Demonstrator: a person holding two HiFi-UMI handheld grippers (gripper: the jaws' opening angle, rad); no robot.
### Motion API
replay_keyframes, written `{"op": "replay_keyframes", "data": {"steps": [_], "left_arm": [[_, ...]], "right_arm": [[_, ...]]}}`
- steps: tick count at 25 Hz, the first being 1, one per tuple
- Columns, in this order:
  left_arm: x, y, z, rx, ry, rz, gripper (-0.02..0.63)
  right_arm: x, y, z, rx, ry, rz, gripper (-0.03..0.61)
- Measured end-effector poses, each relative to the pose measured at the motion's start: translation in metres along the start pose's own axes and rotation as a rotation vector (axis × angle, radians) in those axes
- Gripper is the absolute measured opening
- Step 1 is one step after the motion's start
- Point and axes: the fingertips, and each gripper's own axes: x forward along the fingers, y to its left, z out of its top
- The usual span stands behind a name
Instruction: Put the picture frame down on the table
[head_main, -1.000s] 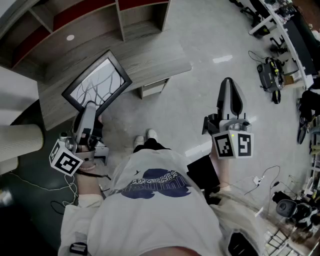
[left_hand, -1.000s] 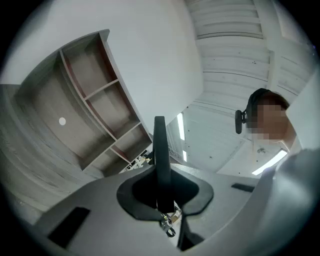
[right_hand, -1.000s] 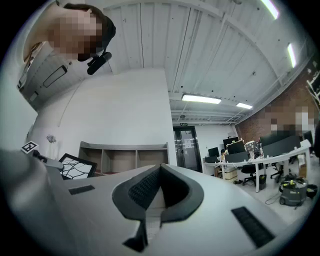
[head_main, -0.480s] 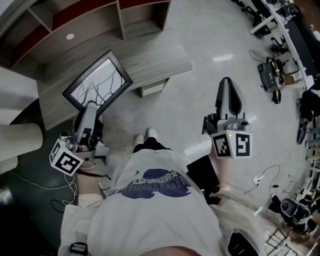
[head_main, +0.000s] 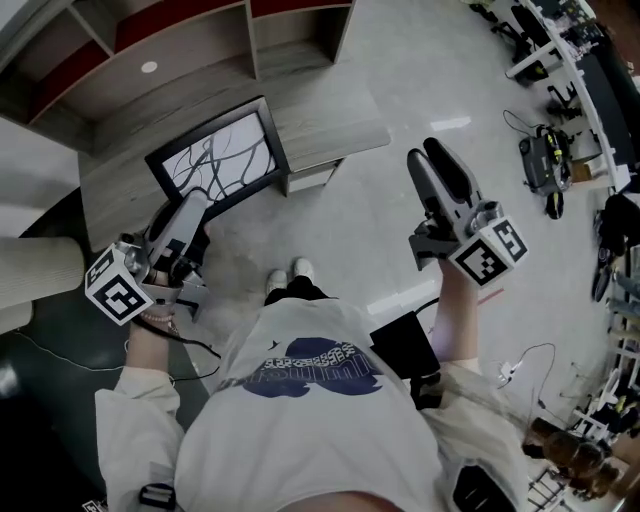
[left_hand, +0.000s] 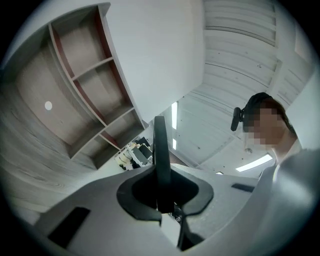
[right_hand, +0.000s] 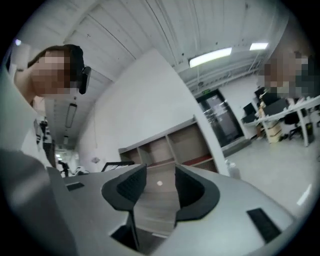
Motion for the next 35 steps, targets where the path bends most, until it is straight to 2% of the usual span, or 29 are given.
{"op": "replay_keyframes", "data": {"steps": [3, 6, 9, 12, 16, 22, 24, 31, 35], "left_arm": [[0.019, -0.008, -0.022, -0.010, 0.074, -0.072, 0.044], [0.032, -0.028, -0.035, -0.043, 0.132, -0.131, 0.044], [0.042, -0.039, -0.054, -0.074, 0.196, -0.190, 0.044], [0.046, -0.040, -0.057, -0.107, 0.220, -0.230, 0.044], [0.047, -0.043, -0.053, -0.146, 0.226, -0.235, 0.044], [0.047, -0.040, -0.056, -0.166, 0.223, -0.206, 0.044], [0.047, -0.038, -0.057, -0.164, 0.224, -0.196, 0.044], [0.050, -0.026, -0.060, -0.062, 0.228, -0.068, 0.046], [0.050, -0.020, -0.064, -0.039, 0.208, 0.006, 0.057]], "right_arm": [[0.018, 0.019, -0.031, 0.061, 0.156, 0.260, 0.203], [0.027, 0.060, -0.042, 0.180, 0.260, 0.533, 0.250], [0.035, 0.076, -0.051, 0.282, 0.316, 0.648, 0.250], [0.043, 0.091, -0.061, 0.314, 0.364, 0.716, 0.250], [0.046, 0.102, -0.060, 0.320, 0.381, 0.736, 0.236], [0.042, 0.095, -0.059, 0.351, 0.347, 0.695, 0.106], [0.042, 0.094, -0.060, 0.346, 0.347, 0.682, 0.103], [0.042, 0.091, -0.059, 0.403, 0.333, 0.607, 0.072], [0.041, 0.089, -0.061, 0.426, 0.327, 0.561, 0.071]]}}
